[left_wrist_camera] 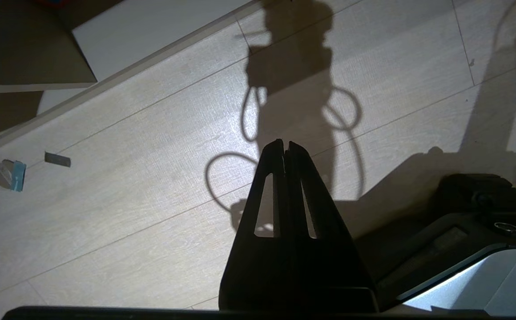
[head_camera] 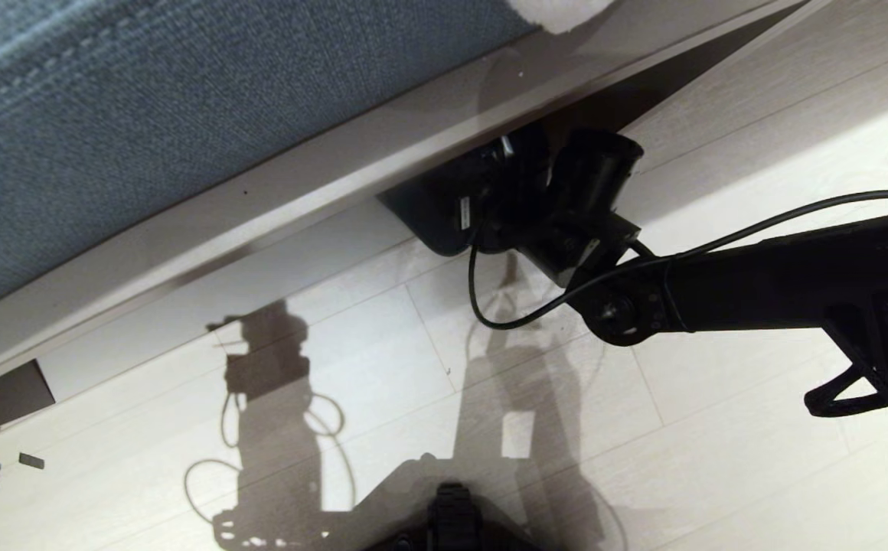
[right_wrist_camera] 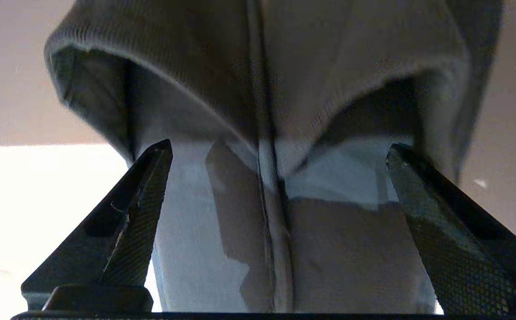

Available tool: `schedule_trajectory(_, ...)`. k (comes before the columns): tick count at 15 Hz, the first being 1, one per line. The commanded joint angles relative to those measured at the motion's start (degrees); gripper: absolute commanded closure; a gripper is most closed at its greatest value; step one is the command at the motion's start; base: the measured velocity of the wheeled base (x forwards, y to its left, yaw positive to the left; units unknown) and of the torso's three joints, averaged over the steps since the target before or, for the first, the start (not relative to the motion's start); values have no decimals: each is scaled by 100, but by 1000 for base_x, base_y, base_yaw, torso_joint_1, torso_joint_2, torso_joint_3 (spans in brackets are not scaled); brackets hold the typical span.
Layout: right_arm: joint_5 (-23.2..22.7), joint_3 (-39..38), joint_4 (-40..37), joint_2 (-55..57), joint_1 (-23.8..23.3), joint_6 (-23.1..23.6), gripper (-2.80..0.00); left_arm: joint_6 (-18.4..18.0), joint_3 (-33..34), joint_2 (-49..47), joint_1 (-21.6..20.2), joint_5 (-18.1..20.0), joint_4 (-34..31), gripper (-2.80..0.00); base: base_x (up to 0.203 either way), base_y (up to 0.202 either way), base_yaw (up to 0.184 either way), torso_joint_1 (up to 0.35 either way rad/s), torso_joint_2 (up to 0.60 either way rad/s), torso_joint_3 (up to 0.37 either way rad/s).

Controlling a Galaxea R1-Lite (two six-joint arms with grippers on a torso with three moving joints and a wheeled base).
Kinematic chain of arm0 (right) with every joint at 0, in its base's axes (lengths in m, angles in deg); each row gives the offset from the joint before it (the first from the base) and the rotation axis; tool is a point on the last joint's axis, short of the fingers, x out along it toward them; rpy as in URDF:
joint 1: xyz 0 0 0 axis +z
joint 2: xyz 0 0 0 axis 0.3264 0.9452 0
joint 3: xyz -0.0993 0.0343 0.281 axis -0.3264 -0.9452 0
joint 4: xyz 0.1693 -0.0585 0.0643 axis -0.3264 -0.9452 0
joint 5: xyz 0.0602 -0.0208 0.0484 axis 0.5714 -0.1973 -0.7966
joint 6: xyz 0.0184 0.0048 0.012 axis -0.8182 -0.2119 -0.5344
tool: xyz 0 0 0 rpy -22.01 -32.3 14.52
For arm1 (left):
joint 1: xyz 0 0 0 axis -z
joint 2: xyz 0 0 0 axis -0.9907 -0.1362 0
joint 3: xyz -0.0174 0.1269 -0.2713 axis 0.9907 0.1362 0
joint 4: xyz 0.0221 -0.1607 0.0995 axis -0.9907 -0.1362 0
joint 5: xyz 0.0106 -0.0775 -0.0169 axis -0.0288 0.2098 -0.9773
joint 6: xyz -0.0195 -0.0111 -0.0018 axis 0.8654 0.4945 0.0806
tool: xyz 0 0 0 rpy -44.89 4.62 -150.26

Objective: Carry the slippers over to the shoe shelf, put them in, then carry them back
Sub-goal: Pick up the slippers in the shoe cabinet

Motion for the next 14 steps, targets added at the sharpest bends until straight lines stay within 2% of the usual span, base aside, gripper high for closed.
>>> schedule_trajectory(1,-22,227,21,152,2,14,-280,4,0,-4,-2,0,3,0,0,0,0,0,0,0)
schedule_trajectory(10,-86,1160,-605,590,11,79,-280,22,0,-4,-2,0,3,0,0,0,0,0,0,0)
schedule_trajectory(11,-114,1282,-592,650,11,81,0,22,0,-4,-2,0,3,0,0,0,0,0,0,0)
schedule_trajectory(14,-133,1601,-690,800,11,262,0,31,0,-4,-2,-9,3,0,0,0,0,0,0,0)
